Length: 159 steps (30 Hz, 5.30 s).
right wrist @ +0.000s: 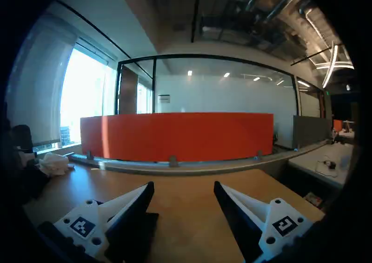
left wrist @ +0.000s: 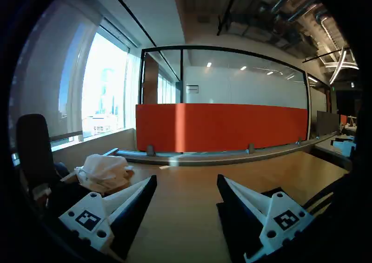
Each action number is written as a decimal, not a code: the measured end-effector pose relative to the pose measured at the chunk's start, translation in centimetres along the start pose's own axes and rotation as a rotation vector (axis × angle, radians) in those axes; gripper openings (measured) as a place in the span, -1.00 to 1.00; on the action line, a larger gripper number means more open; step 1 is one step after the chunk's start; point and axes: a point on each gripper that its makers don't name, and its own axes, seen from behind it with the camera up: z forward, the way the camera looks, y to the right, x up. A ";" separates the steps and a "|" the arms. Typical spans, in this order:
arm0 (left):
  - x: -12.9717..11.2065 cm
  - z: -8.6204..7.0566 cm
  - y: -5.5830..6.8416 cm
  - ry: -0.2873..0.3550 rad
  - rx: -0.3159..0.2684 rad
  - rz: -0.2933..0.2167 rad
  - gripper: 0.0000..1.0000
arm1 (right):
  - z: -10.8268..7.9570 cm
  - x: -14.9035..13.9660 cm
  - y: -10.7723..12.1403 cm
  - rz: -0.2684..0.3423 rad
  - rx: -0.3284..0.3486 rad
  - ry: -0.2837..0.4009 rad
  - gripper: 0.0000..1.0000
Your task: Fold towel
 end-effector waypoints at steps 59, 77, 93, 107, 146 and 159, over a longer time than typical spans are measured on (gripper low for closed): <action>-14.0 -4.1 10.5 -0.516 -0.471 0.202 0.92 | -6.3 -14.7 -10.3 -0.278 0.554 -0.550 0.99; -23.0 -6.3 11.9 -0.703 -0.557 0.249 0.91 | -9.3 -24.5 -10.4 -0.325 0.608 -0.729 1.00; -25.7 -7.4 12.4 -0.771 -0.580 0.256 0.91 | -10.3 -27.2 -9.4 -0.333 0.612 -0.791 0.99; -25.9 -7.4 12.1 -0.793 -0.564 0.291 0.75 | -10.7 -27.3 -10.0 -0.309 0.641 -0.789 0.57; -23.9 -8.6 12.9 -0.822 -0.504 0.204 -0.67 | -11.0 -24.9 -10.4 -0.234 0.608 -0.794 -0.74; -19.3 -9.2 13.0 -0.810 -0.490 0.137 -0.67 | -11.3 -18.9 -11.2 -0.224 0.631 -0.717 -0.74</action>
